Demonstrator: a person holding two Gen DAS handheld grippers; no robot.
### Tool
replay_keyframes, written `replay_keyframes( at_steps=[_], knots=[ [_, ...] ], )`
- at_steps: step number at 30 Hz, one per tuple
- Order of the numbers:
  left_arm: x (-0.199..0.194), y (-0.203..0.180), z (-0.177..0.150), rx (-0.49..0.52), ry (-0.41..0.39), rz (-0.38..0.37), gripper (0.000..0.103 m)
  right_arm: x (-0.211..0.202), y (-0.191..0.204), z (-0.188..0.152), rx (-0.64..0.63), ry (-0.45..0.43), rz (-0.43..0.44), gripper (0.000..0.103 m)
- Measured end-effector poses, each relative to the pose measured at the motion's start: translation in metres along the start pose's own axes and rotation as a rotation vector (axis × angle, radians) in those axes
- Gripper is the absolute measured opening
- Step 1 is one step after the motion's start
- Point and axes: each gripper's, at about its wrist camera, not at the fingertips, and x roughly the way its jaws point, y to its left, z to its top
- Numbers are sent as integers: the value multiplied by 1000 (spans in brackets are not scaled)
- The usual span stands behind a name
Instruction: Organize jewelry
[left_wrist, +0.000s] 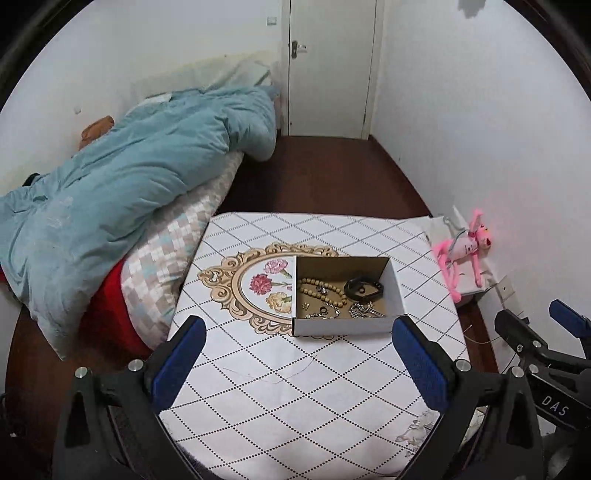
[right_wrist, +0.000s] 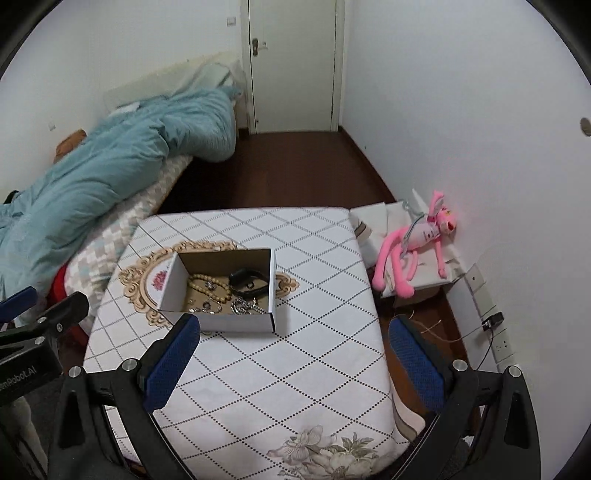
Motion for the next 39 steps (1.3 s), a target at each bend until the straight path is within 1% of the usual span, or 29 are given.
replay_keyframes(
  at_steps=[5,9,13,18,25,32,39],
  knots=[
    [-23,-1,-3,6,-24,-13,103,-41,2,0,2,-68,4,103],
    [-36,-1,-5,12,-43,-8,103,-62,5,1,-7,-101,-5,103],
    [-41,1,-6,2,-45,-16,103,-73,5,1,-10,-113,-12,103],
    [-40,0,-5,-2,-36,-13,103,-74,6,1,-10,-105,-2,103],
    [-20,-2,8,-7,0,12,103,-54,4,11,8,-70,-9,103],
    [8,-2,23,-3,43,23,103,-17,8,31,-1,-14,-10,103],
    [34,-1,33,-4,91,31,103,17,11,45,-9,22,-18,103]
  ],
)
